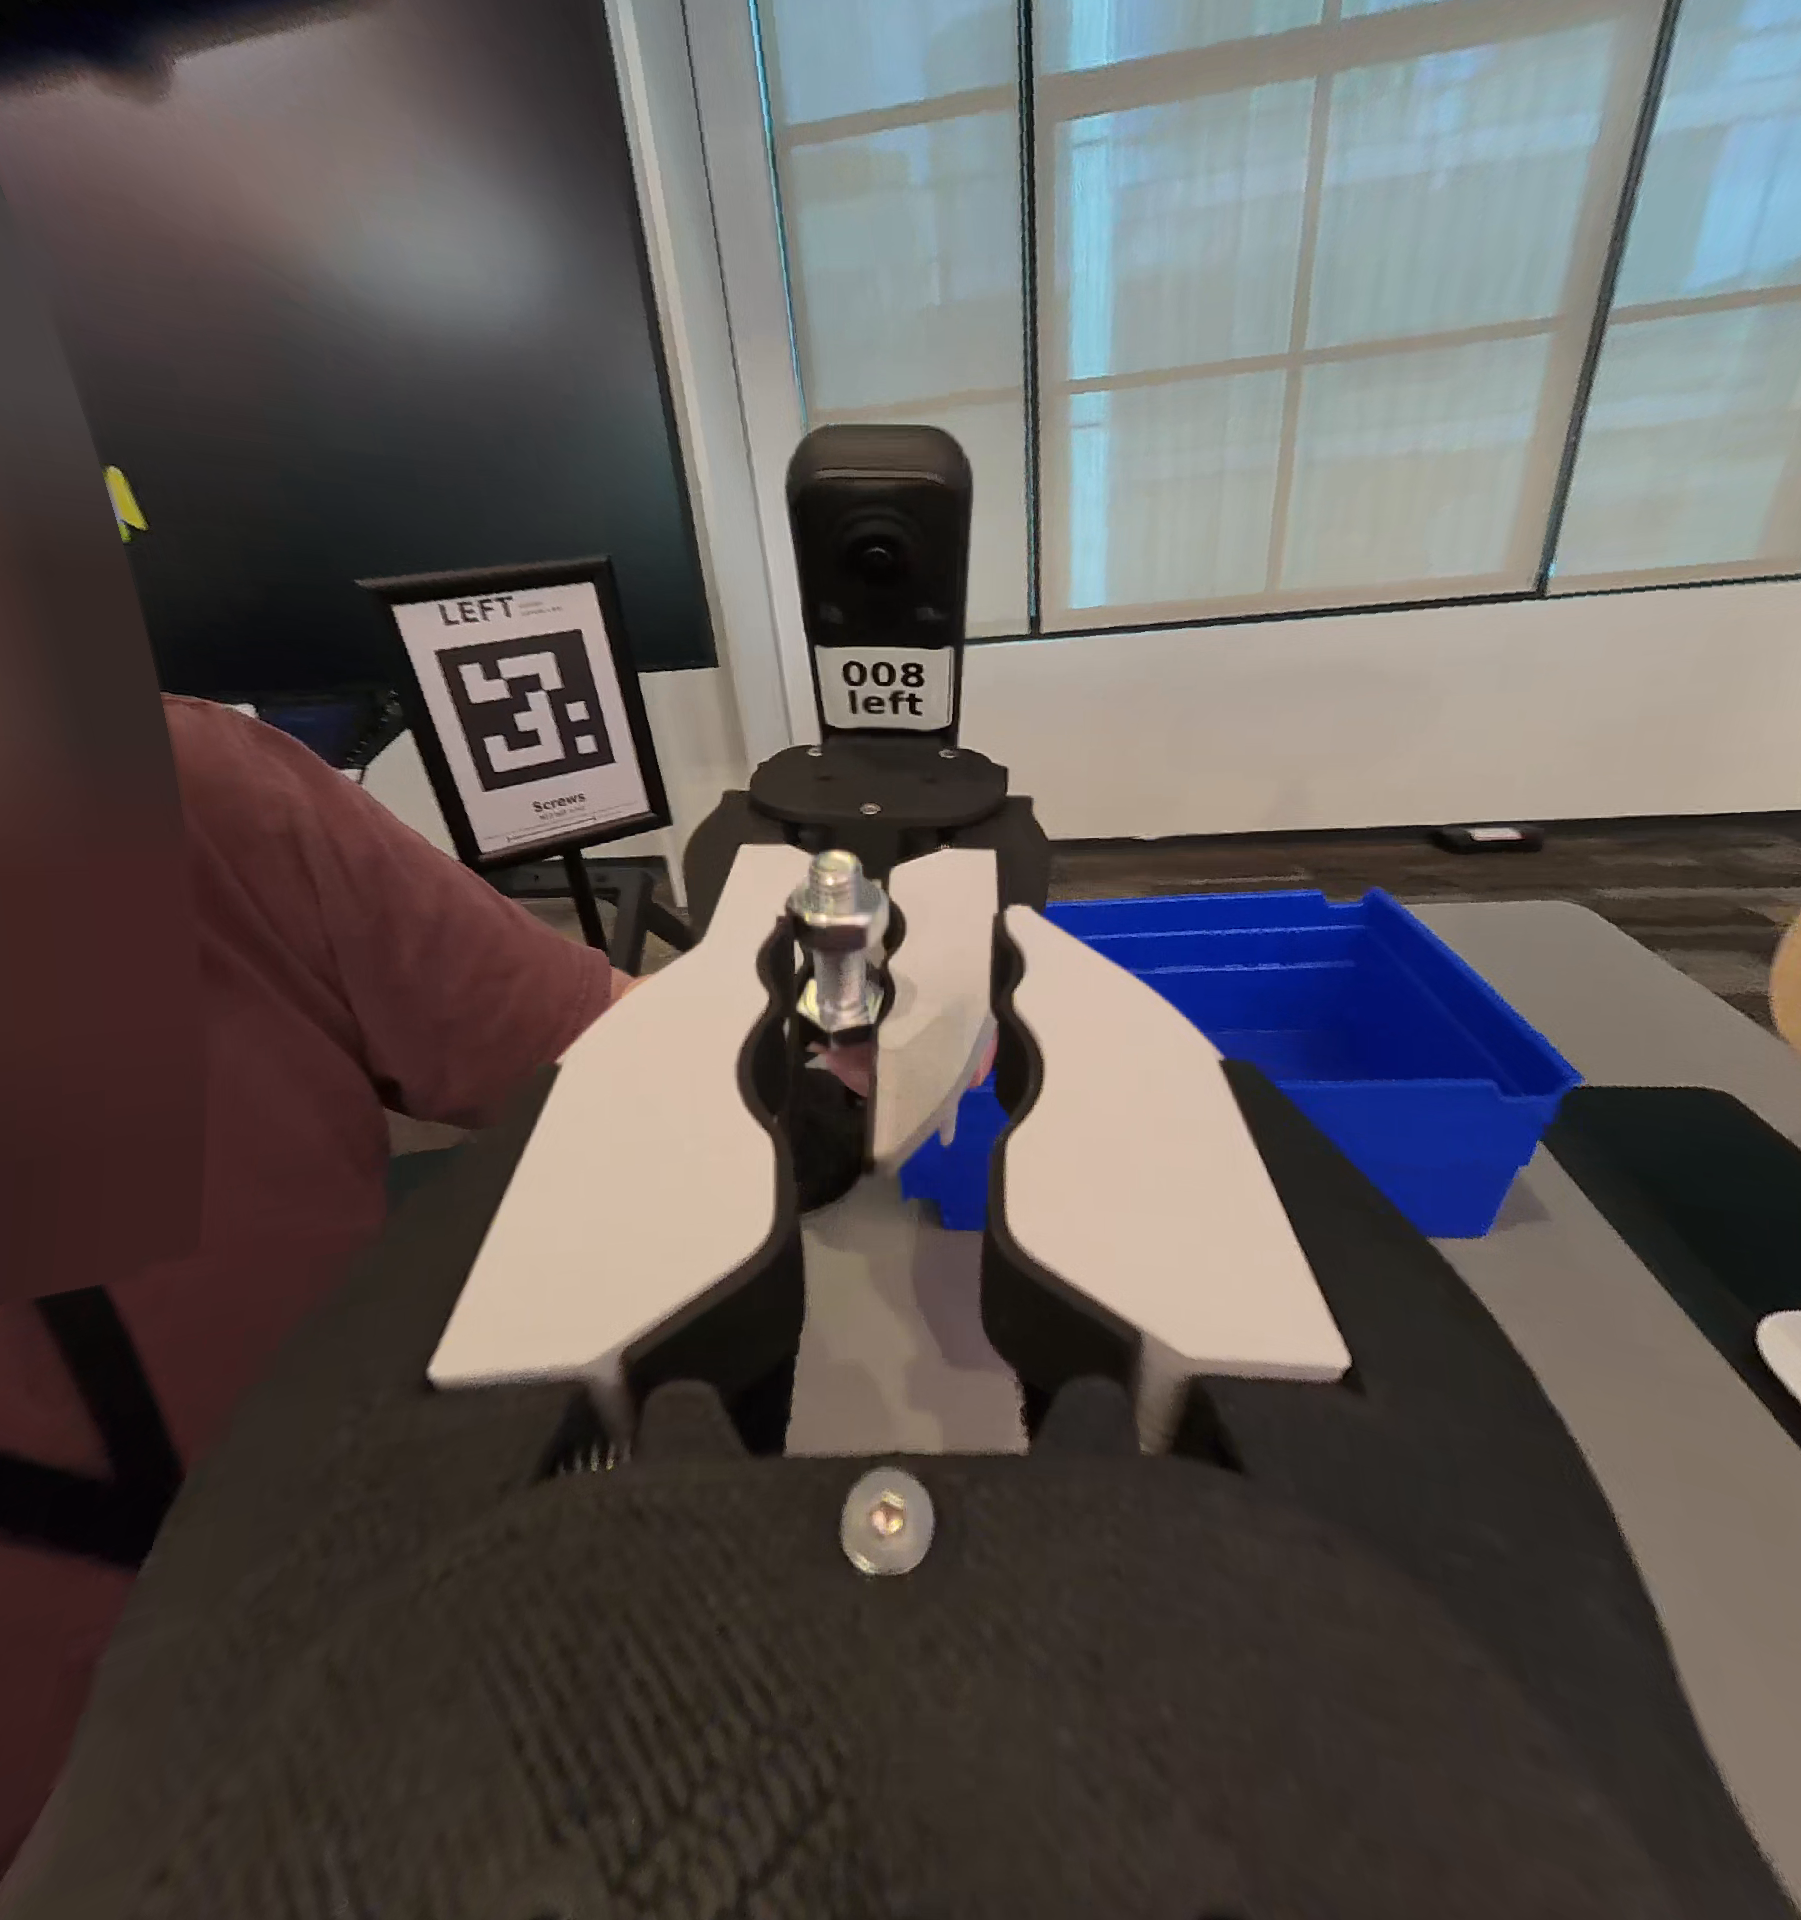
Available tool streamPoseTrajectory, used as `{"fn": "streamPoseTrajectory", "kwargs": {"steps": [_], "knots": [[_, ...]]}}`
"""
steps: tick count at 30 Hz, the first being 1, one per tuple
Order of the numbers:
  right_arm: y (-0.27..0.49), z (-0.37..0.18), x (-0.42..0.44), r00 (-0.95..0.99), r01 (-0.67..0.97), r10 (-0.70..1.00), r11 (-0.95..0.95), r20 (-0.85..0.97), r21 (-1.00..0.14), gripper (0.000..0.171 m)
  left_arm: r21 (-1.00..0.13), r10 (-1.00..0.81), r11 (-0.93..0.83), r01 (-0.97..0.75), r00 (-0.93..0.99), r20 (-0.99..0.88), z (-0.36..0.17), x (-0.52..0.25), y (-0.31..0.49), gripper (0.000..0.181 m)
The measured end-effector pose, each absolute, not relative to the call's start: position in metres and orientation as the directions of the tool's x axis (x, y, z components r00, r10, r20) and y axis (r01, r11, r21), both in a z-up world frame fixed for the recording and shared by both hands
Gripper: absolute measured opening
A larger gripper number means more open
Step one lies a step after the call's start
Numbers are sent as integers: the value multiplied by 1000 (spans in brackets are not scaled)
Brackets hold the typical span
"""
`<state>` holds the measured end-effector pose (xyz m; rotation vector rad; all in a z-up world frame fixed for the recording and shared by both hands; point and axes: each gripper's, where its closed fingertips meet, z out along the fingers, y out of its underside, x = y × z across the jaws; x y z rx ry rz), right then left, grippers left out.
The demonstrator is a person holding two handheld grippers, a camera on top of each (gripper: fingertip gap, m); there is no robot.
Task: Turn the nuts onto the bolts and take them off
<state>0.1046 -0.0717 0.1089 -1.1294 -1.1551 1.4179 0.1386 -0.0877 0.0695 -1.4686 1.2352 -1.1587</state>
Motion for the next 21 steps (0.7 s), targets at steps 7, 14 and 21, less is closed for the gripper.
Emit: {"fn": "streamPoseTrajectory", "kwargs": {"steps": [7, 14, 21], "knots": [[-83, 113, 103, -174, -113, 980, -113, -92, -987, 34, -974, -992, -122, -192, 55, 113, 70, 138, -91, 14], [-80, 112, 111, -239, -125, 959, -183, -149, -975, 31, -976, -991, -134, -173, 17, 133, 75, 139, -98, 14], [-94, 108, 100, -270, -102, 956, -150, -118, -983, 31, -973, -991, -132, -192, 6, 134, 70, 142, -100, 14]]}}
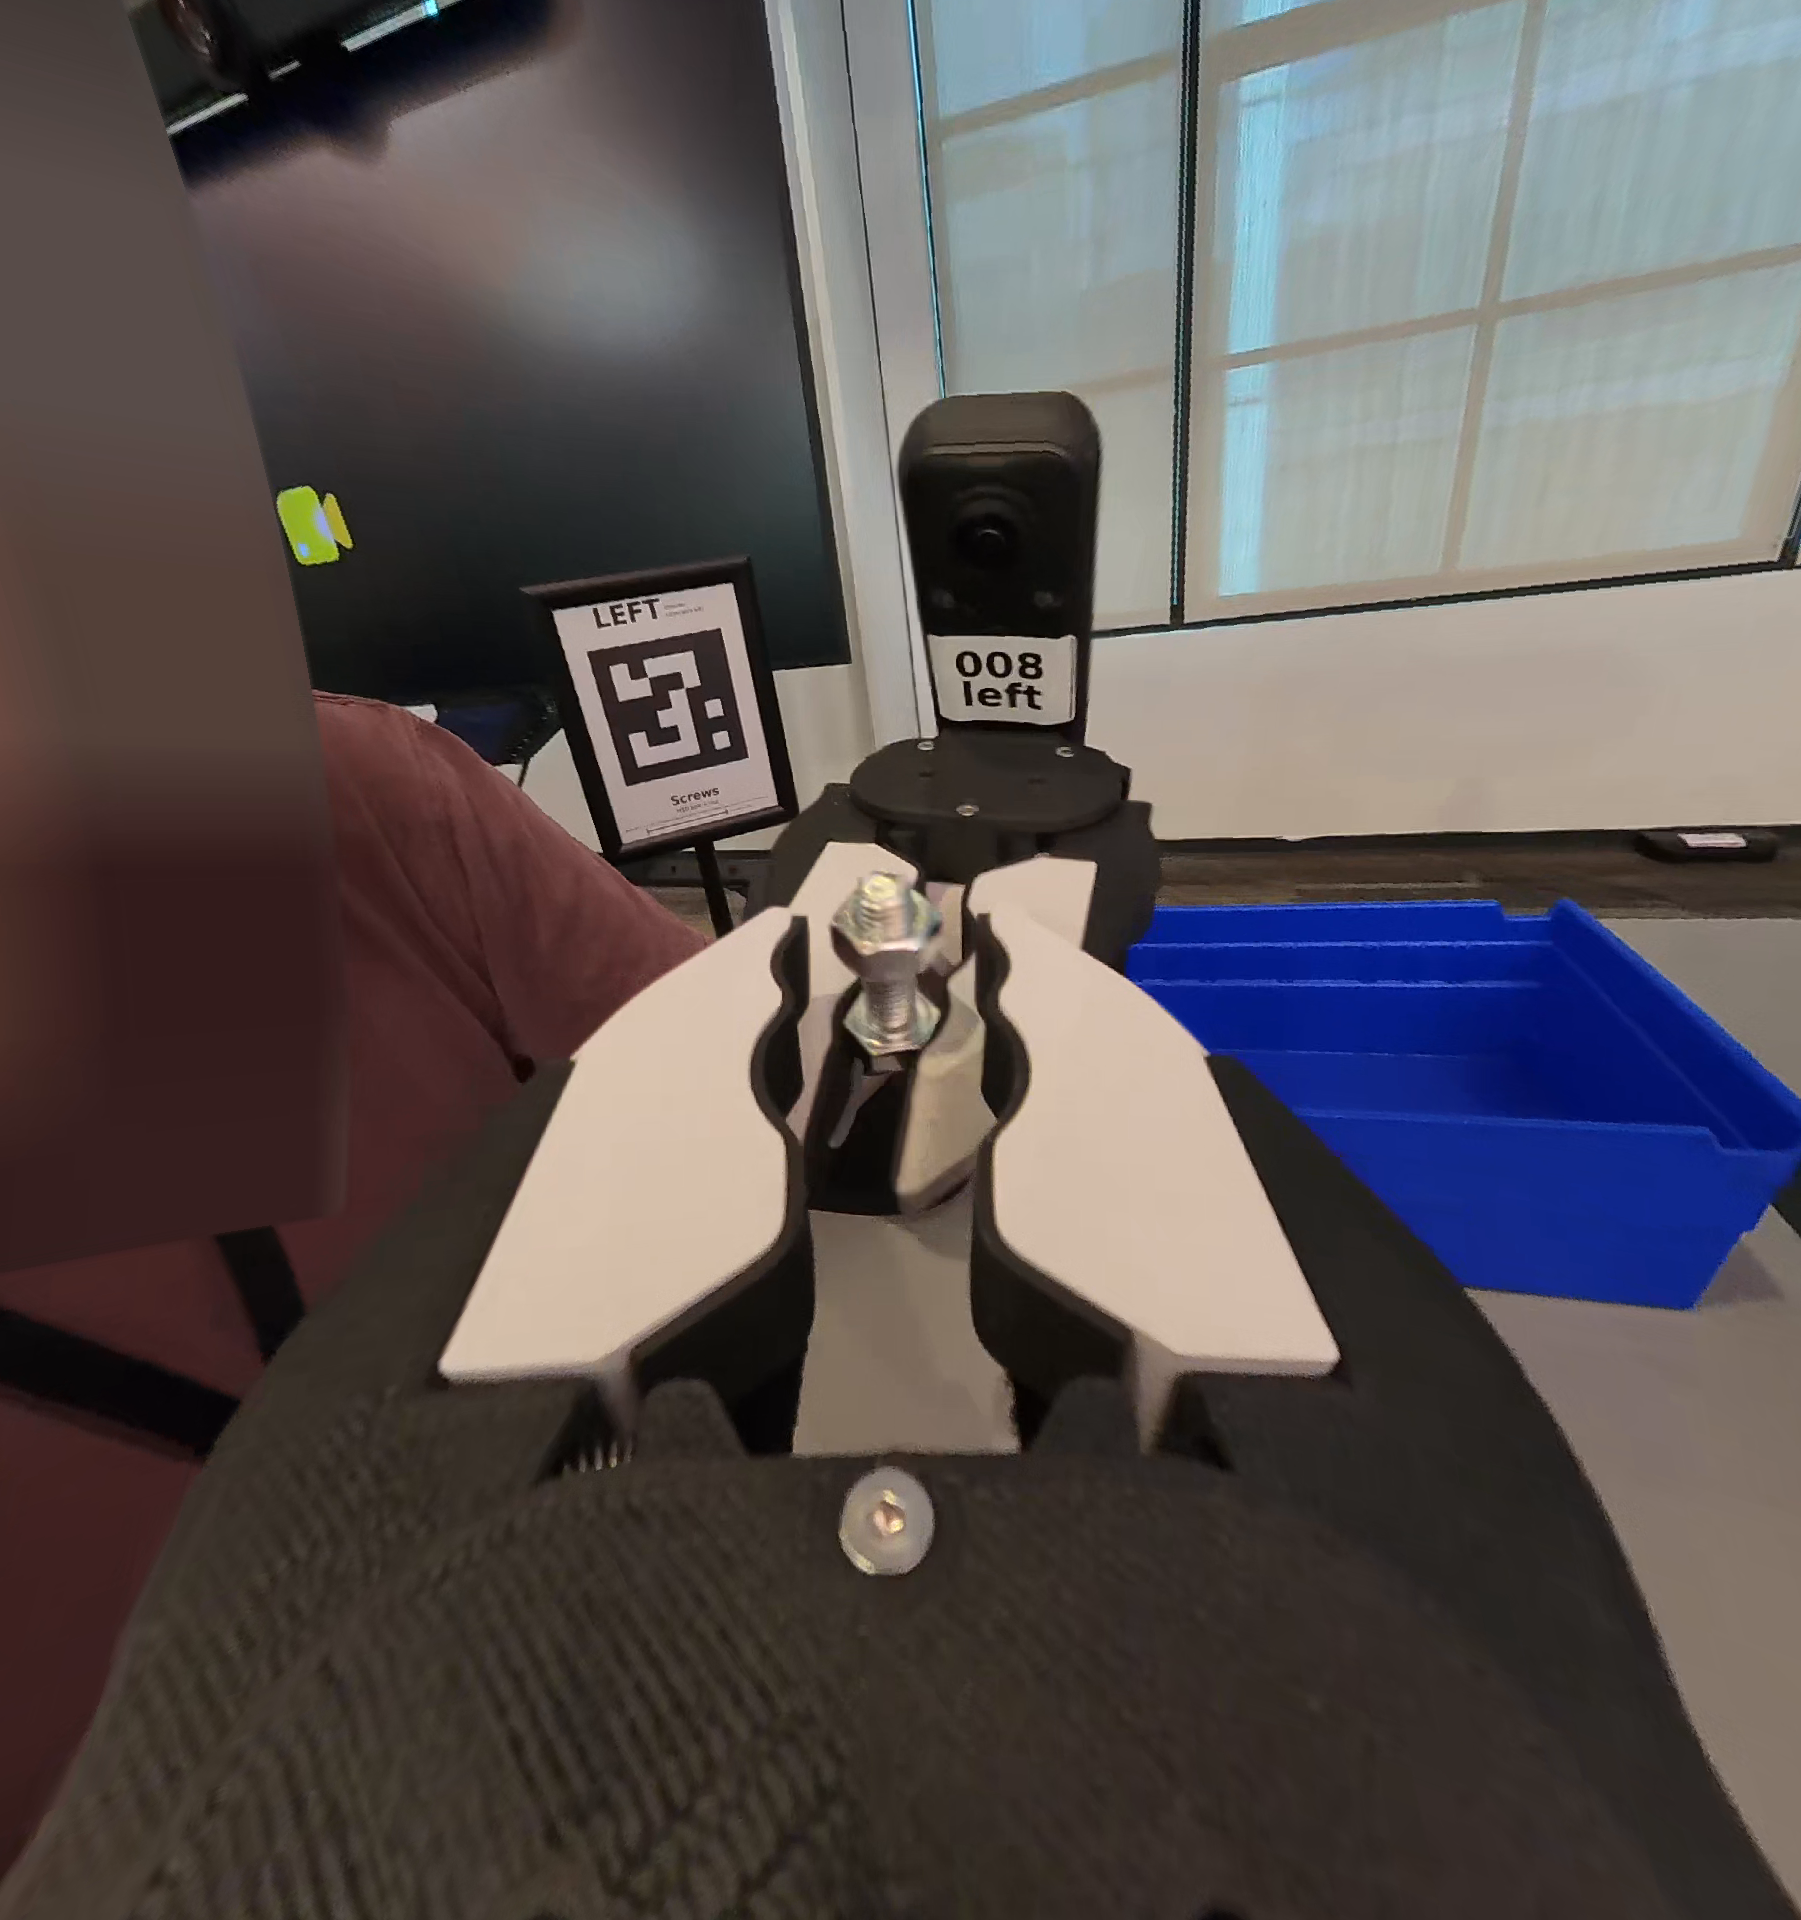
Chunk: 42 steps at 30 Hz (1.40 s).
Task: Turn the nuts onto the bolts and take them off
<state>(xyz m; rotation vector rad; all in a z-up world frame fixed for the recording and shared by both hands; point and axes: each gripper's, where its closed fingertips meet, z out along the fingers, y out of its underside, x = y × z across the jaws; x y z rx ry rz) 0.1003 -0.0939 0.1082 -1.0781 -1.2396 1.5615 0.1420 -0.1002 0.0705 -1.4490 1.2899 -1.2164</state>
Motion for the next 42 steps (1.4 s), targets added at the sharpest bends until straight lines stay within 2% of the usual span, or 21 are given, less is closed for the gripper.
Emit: {"fn": "streamPoseTrajectory", "kwargs": {"steps": [5, 9, 13, 17, 23, 26, 28, 35, 37, 39, 42], "knots": [[-79, 108, 114, -296, -119, 933, -248, -204, -961, 30, -979, -988, -134, -155, -52, 144, 80, 140, -109, 14], [-97, 116, 110, -345, -131, 925, -215, -159, -968, 33, -976, -991, -120, -181, -32, 128, 77, 140, -108, 14], [-94, 113, 104, -274, -118, 954, -158, -121, -980, 34, -975, -989, -130, -178, -47, 140, 76, 143, -110, 14], [-79, 116, 117, -288, -150, 937, -248, -197, -957, 28, -978, -987, -135, -161, -67, 147, 81, 141, -113, 14], [-105, 116, 103, -290, -107, 953, -124, -88, -986, 33, -973, -986, -141, -182, -59, 154, 76, 143, -112, 14], [-94, 114, 109, -286, -112, 949, -169, -131, -979, 36, -974, -986, -135, -180, -69, 150, 77, 144, -115, 14], [-83, 113, 113, -274, -112, 944, -221, -184, -969, 28, -975, -987, -138, -173, -53, 149, 78, 142, -111, 14], [-105, 118, 106, -318, -113, 940, -167, -123, -980, 32, -973, -984, -146, -176, -78, 162, 77, 143, -114, 14], [-98, 115, 109, -320, -108, 936, -191, -148, -976, 35, -974, -982, -145, -174, -96, 163, 78, 144, -118, 14], [-85, 116, 115, -304, -131, 933, -239, -191, -962, 28, -976, -983, -144, -164, -94, 160, 80, 143, -118, 14], [-94, 122, 120, -365, -144, 911, -256, -189, -956, 29, -976, -982, -148, -158, -97, 165, 82, 141, -118, 14]]}}
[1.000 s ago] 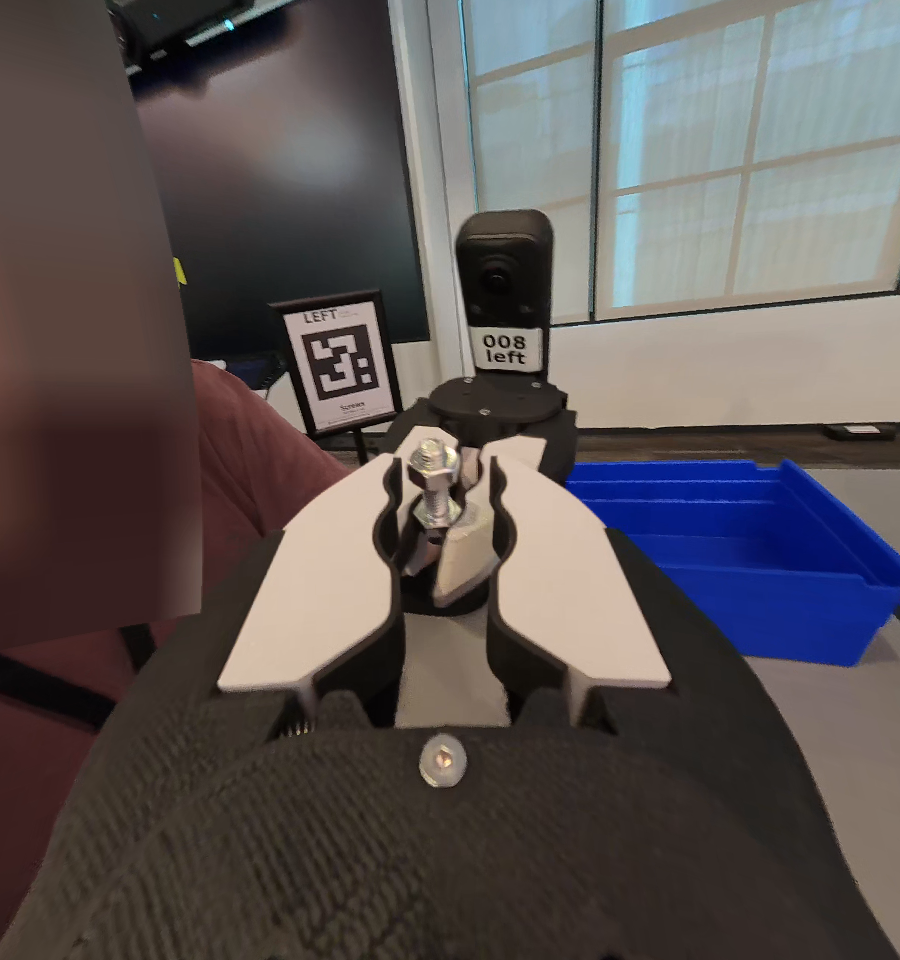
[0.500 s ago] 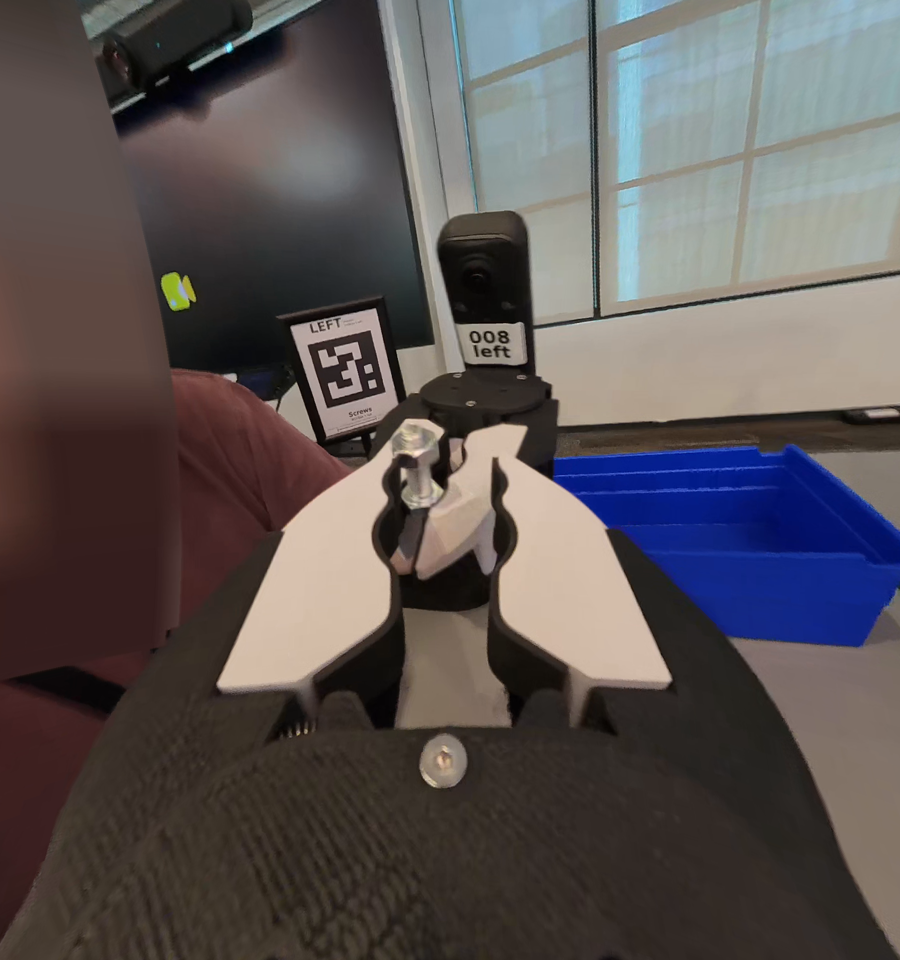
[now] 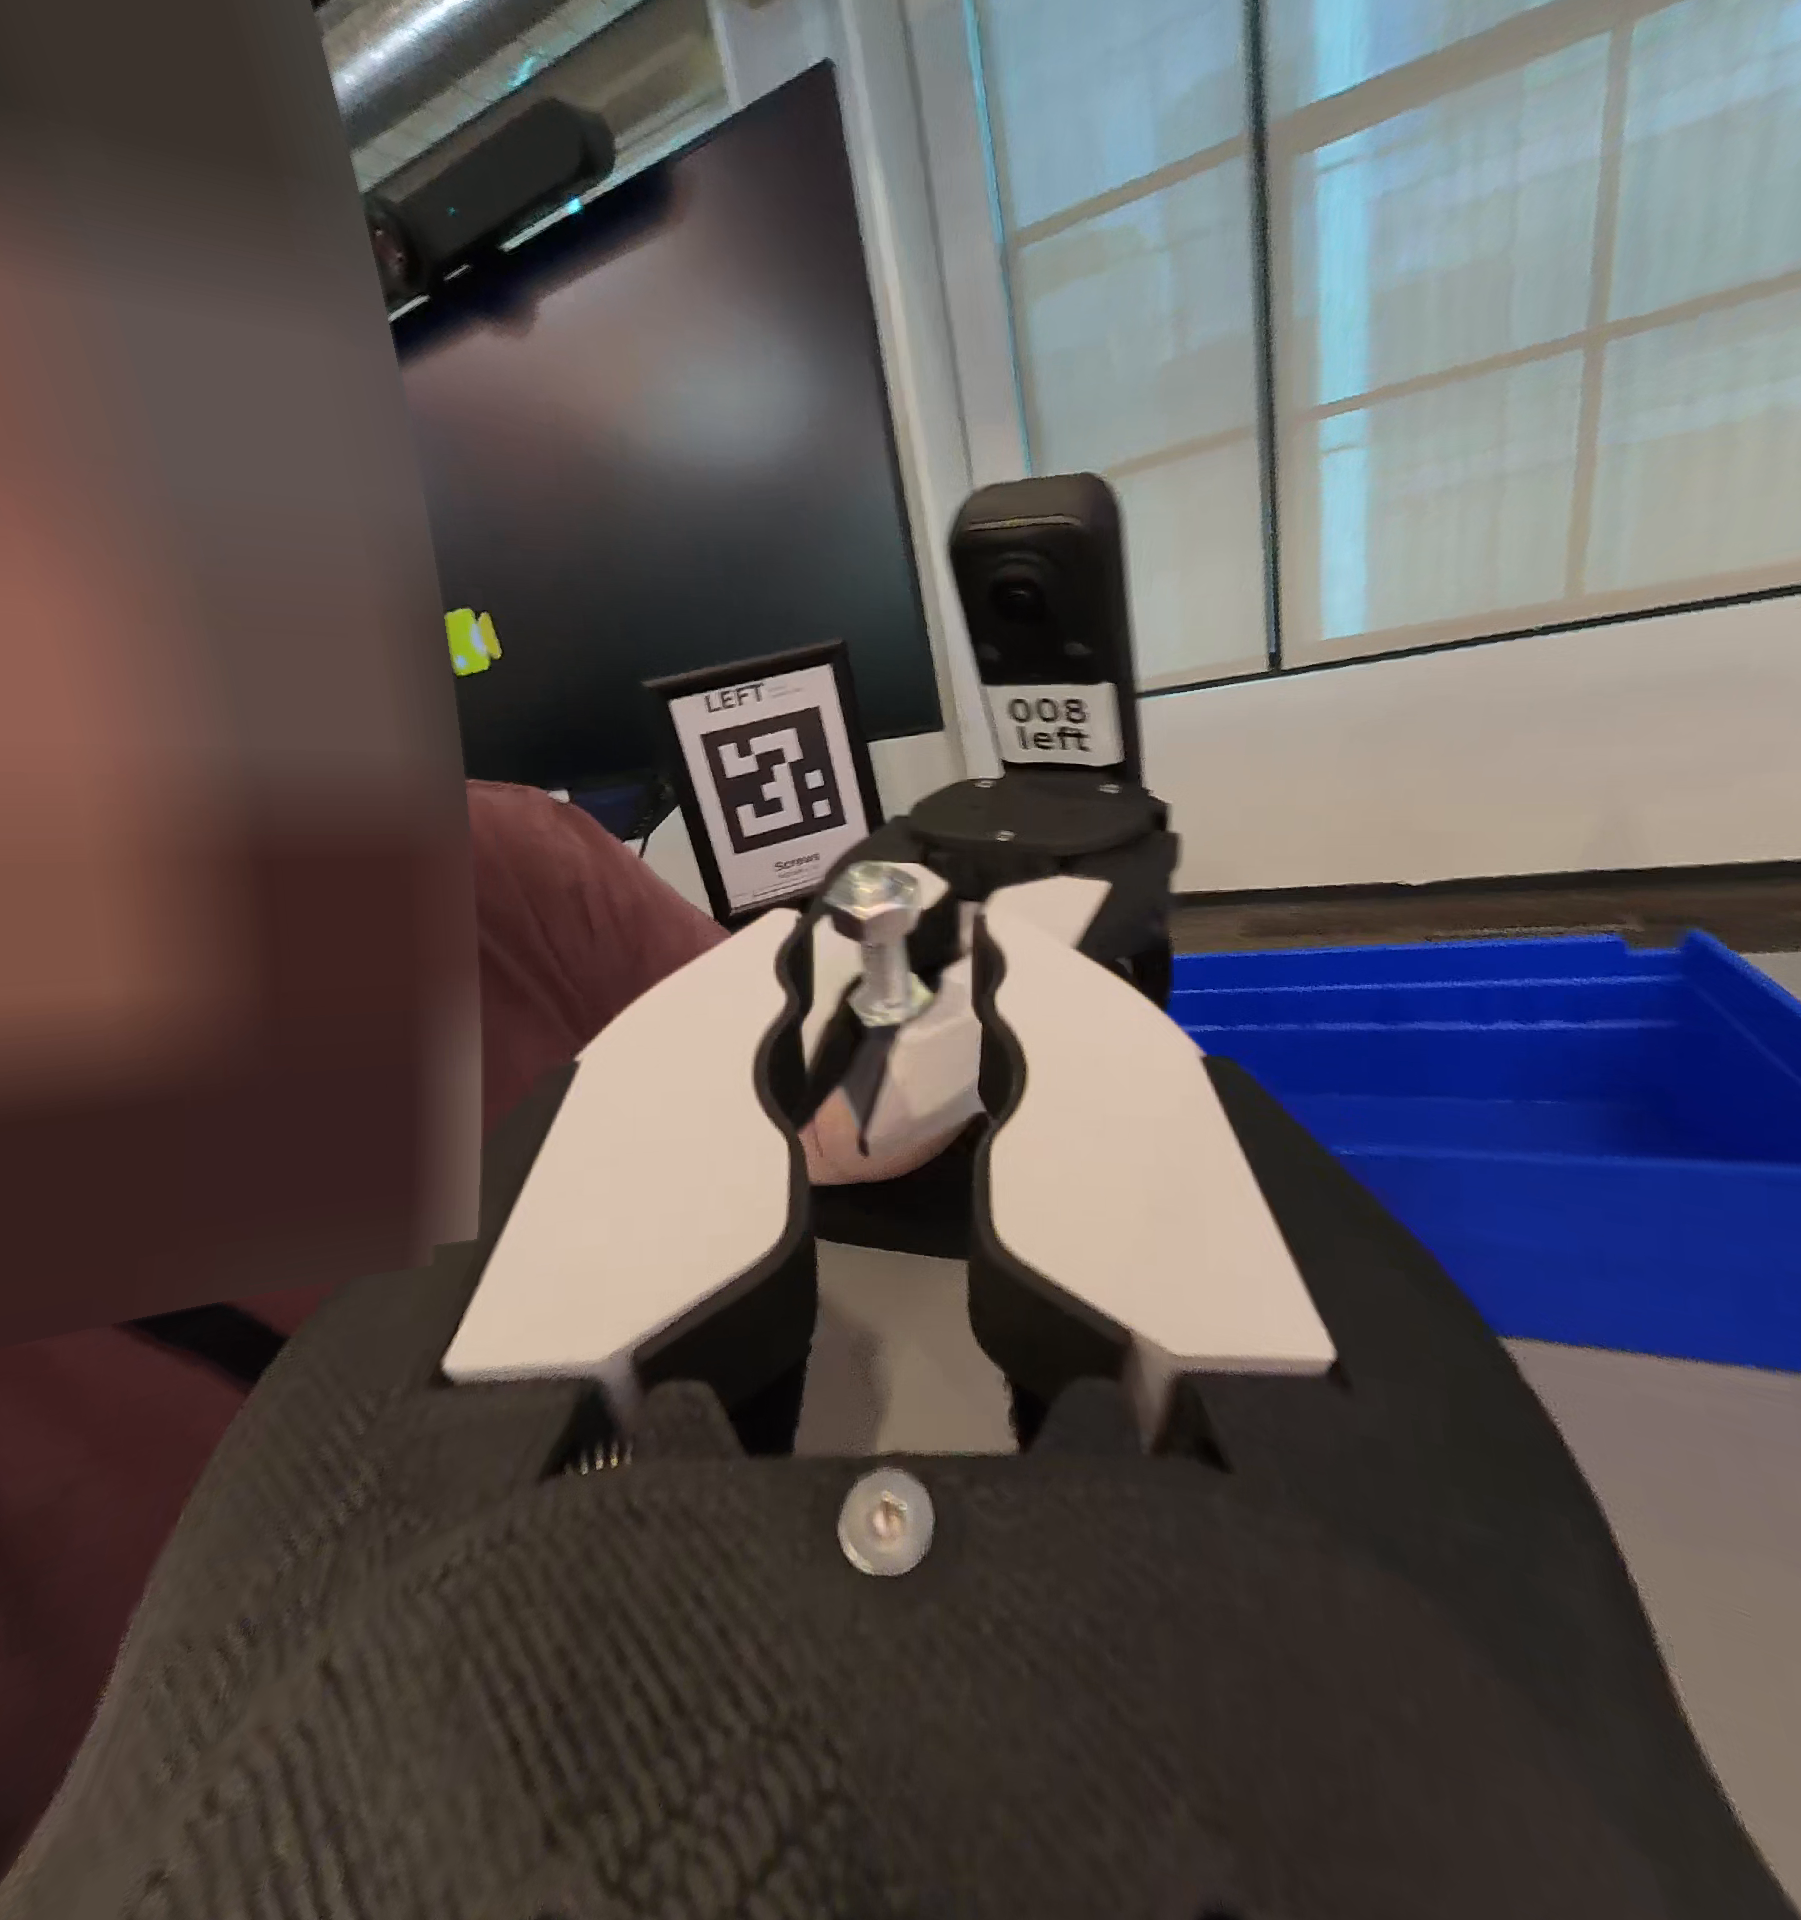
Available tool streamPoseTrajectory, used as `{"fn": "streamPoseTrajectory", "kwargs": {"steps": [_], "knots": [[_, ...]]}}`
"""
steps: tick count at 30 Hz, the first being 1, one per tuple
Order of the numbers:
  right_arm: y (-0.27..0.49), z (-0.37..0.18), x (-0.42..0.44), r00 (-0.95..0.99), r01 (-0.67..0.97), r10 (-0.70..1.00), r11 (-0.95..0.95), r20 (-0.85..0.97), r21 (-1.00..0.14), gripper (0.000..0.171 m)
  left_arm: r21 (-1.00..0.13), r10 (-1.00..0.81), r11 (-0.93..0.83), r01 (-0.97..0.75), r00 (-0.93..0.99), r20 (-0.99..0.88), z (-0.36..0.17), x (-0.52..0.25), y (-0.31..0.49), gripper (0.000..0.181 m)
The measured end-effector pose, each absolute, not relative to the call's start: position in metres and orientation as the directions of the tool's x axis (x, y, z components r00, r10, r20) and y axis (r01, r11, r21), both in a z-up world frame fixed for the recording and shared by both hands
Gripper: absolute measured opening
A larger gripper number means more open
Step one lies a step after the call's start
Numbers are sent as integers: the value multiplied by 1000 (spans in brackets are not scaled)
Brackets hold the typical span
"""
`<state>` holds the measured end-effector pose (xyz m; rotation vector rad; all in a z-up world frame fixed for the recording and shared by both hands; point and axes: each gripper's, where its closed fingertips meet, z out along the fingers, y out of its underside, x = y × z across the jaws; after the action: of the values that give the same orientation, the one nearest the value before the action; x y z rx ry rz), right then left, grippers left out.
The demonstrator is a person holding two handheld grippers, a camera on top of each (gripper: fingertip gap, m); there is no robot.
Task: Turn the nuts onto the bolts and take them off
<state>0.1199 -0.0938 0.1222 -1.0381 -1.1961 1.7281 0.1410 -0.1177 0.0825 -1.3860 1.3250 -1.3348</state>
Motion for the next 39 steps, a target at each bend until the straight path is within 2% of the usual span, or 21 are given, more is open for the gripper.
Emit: {"fn": "streamPoseTrajectory", "kwargs": {"steps": [4, 6, 7, 10, 16, 18, 20, 22, 28, 33, 39], "knots": [[-105, 121, 108, -342, -125, 930, -190, -138, -974, 33, -974, -981, -145, -173, -102, 165, 79, 142, -119, 14], [-98, 119, 110, -338, -131, 928, -212, -157, -968, 36, -974, -981, -139, -177, -112, 160, 79, 144, -122, 14], [-91, 118, 113, -335, -134, 924, -242, -186, -961, 29, -975, -982, -137, -173, -107, 157, 80, 144, -121, 14], [-81, 119, 121, -335, -154, 914, -293, -229, -944, 28, -977, -980, -138, -160, -120, 158, 84, 142, -124, 14], [-109, 123, 108, -350, -127, 927, -190, -136, -973, 33, -973, -980, -149, -174, -102, 168, 80, 143, -120, 14], [-99, 121, 110, -328, -133, 931, -212, -159, -968, 35, -973, -979, -147, -175, -111, 168, 80, 143, -122, 14], [-83, 121, 116, -310, -154, 925, -277, -219, -949, 27, -975, -981, -147, -166, -105, 166, 82, 143, -121, 14], [-83, 123, 120, -325, -161, 918, -291, -228, -943, 27, -975, -981, -144, -169, -108, 164, 83, 142, -122, 14], [-111, 125, 107, -343, -123, 930, -183, -131, -975, 32, -974, -981, -143, -175, -106, 163, 80, 143, -122, 14], [-87, 126, 120, -328, -159, 920, -279, -215, -947, 27, -980, -983, -128, -151, -109, 145, 85, 143, -123, 14], [-112, 132, 112, -332, -142, 935, -177, -121, -974, 30, -987, -992, -86, -134, -77, 97, 81, 147, -118, 14]]}}
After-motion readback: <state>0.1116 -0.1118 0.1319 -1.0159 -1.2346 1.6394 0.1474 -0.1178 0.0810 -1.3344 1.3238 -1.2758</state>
